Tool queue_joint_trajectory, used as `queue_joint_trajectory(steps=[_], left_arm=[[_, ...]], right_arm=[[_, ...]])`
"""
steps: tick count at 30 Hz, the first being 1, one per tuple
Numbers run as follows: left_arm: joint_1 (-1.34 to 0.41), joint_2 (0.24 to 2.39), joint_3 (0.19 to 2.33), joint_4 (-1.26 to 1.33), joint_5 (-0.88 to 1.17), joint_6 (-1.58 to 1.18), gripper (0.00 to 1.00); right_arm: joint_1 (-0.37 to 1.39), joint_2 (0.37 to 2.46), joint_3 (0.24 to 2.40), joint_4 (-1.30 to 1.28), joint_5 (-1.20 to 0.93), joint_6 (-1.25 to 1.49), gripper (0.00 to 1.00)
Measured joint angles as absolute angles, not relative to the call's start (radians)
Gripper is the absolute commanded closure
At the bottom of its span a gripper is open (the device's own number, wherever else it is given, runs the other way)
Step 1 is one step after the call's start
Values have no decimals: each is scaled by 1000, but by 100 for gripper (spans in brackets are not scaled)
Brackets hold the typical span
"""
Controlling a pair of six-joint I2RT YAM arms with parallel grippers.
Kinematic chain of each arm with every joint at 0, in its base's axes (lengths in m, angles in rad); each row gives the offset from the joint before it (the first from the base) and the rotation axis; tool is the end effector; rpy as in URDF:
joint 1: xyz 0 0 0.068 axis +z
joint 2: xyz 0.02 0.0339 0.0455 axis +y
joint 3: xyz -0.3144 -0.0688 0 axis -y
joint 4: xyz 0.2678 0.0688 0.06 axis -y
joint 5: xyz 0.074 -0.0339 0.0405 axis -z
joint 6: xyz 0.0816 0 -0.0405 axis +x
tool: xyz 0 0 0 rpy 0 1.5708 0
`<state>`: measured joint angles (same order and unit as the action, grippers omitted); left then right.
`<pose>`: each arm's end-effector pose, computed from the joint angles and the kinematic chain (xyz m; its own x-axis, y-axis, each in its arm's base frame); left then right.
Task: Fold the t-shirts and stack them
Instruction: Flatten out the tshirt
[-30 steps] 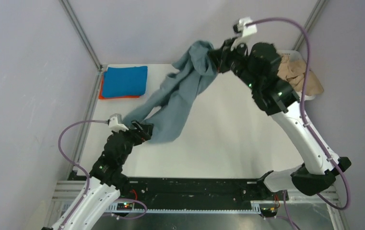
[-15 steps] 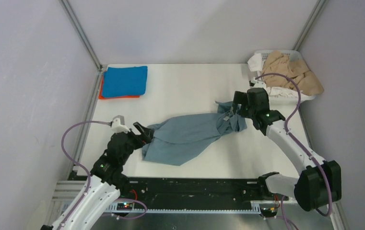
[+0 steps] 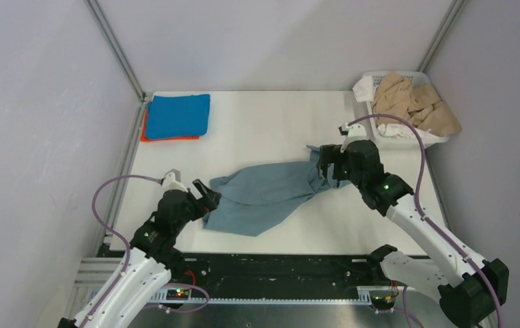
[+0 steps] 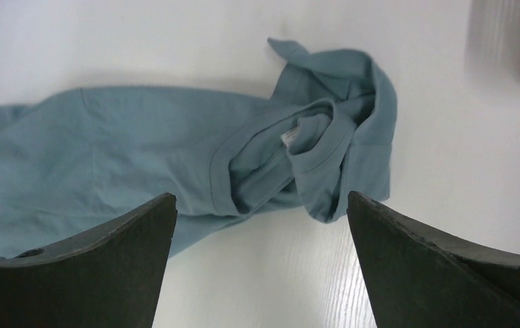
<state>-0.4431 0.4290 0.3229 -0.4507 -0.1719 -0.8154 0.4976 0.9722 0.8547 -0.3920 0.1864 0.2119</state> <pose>0.1305 -0.0465 0.1940 -0.5393 -0.5380 -0.6478 -0.1479 0.8179 -0.5561 0.2273 0.1062 0.3262 -0.4878 -0.0297 -0.8725 -0.2294 0.9687 0.0952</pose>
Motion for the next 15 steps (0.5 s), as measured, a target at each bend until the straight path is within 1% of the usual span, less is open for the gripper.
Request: queue_joint_trajectory(steps=[4,9,10,12,13,15], left_arm=[[-443,477,360,-467,-172,-815,0],[-443,646,425,-443,-170,-815,1],[-443,672,429,-436,-168,-815,2],[-443,740,435,-424,-161,-814,9],[-443,767,437,-419,-160,-813,15],[-443,819,447,-413,-162,-811,18]], right_arm=[[536,982,822,-400,206,208,1],[545,1005,815,-399,251,213,0],[545,1005,814,-398,258,215,1],[544,1006,812,-391,271,220,1],[542,1008,812,-387,276,224,1],[535,1016,812,-383,283,231,0]])
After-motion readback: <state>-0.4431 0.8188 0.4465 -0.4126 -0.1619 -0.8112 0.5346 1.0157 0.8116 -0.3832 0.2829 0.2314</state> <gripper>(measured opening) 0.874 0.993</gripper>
